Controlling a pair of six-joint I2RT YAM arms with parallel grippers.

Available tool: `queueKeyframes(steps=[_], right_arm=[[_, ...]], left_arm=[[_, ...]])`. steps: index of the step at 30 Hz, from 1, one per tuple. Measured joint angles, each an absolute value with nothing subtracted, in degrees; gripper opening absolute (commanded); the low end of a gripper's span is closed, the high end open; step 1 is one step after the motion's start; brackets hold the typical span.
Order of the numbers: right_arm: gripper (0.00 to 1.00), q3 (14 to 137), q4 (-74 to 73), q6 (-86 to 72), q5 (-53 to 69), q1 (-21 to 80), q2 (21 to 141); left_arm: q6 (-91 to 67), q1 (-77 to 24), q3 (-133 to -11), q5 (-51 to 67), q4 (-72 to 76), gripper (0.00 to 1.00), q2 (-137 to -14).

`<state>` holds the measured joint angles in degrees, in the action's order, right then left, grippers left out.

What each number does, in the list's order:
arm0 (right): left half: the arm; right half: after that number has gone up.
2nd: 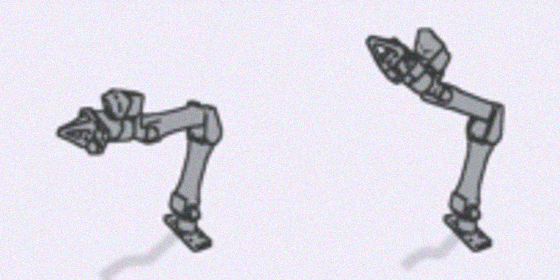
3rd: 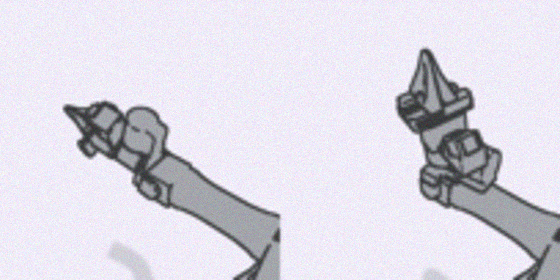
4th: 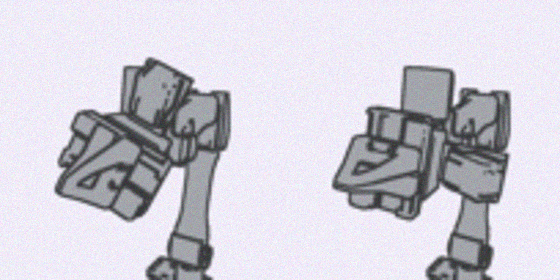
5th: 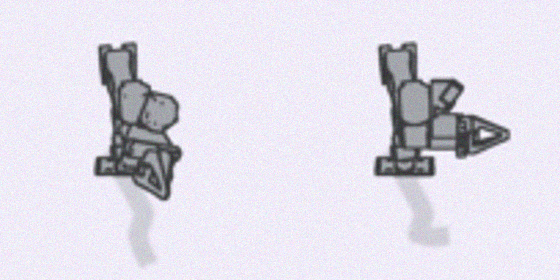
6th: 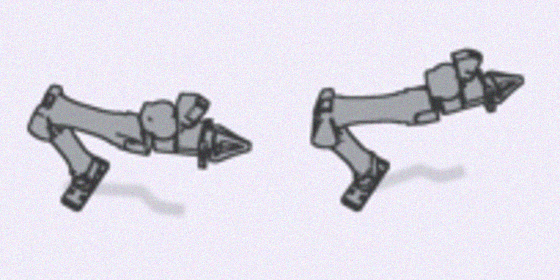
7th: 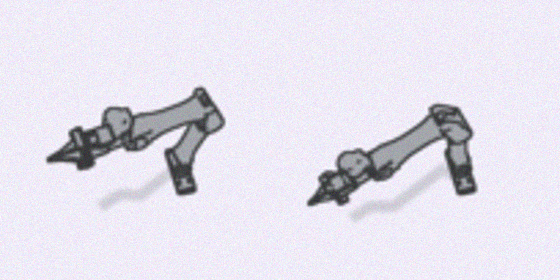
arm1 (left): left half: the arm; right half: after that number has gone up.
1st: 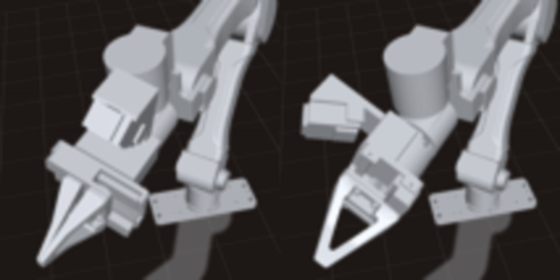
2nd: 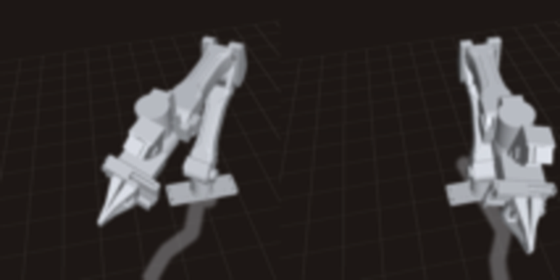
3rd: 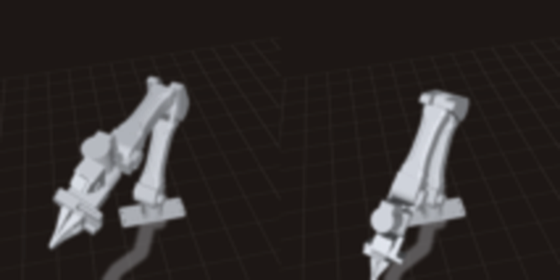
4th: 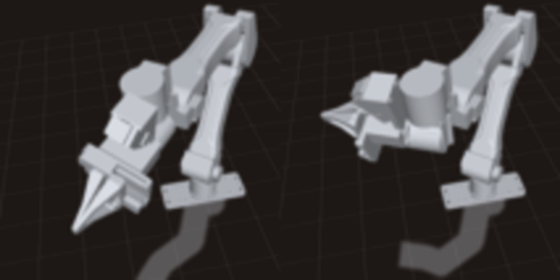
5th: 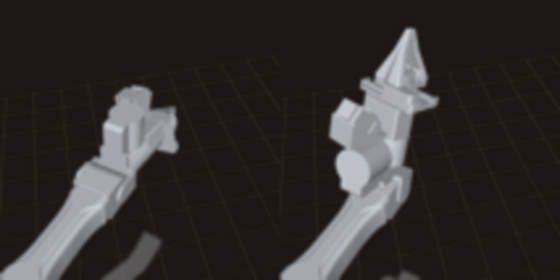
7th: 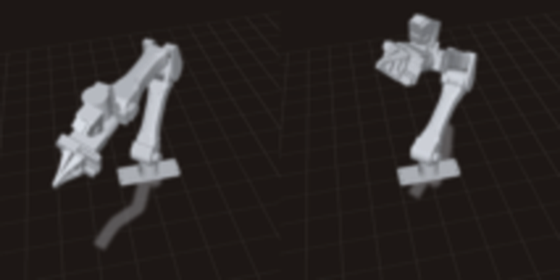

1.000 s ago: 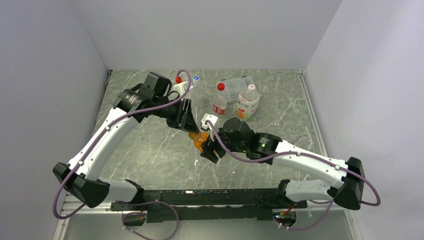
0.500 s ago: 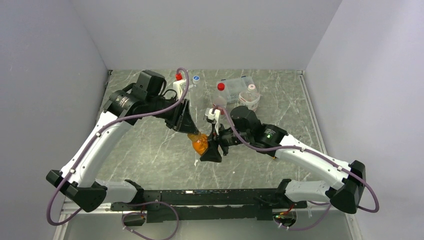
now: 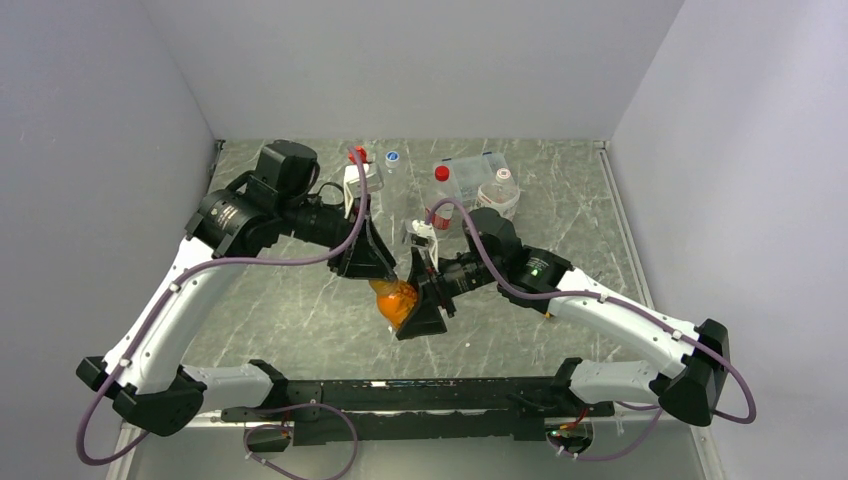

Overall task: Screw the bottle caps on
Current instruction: Screw the bottle cap onto the plastic bottle.

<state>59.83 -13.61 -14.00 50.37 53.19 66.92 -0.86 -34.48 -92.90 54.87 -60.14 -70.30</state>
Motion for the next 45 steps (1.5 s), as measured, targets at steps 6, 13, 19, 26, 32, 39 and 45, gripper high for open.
queueKeyframes(steps=[6,13,19,26,32,39,45], right_arm=[[0.28,59.96,-12.53,-14.06,50.96,53.23,66.92],[0.28,60.47,-12.12,-13.06,47.09,53.17,66.92],[0.28,62.81,-8.47,-11.42,41.82,52.77,65.89],[0.28,62.85,-7.33,-9.58,35.57,52.73,65.01],[0.29,61.36,-5.78,-9.1,27.14,52.93,64.18],[0.28,58.37,-2.17,-8.49,13.72,55.05,62.78],[0.27,57.8,1.26,-7.92,5.02,56.84,63.77]], left_arm=[[3.22,-34.98,-94.26,55.99,-60.51,0.27,-70.37],[2.33,-35.42,-94.32,51.31,-58.78,0.62,-70.06],[-1.1,-36.21,-97.21,42.98,-57.67,0.83,-70.13],[-5.23,-36.21,-103.66,35.0,-51.2,0.92,-70.13],[-8.8,-36.21,-105.23,26.92,-49.01,0.88,-70.06],[-16.03,-36.21,-103.31,13.91,-47.72,0.87,-69.87],[-19.7,-36.21,-99.72,8.38,-46.13,0.88,-68.79]])
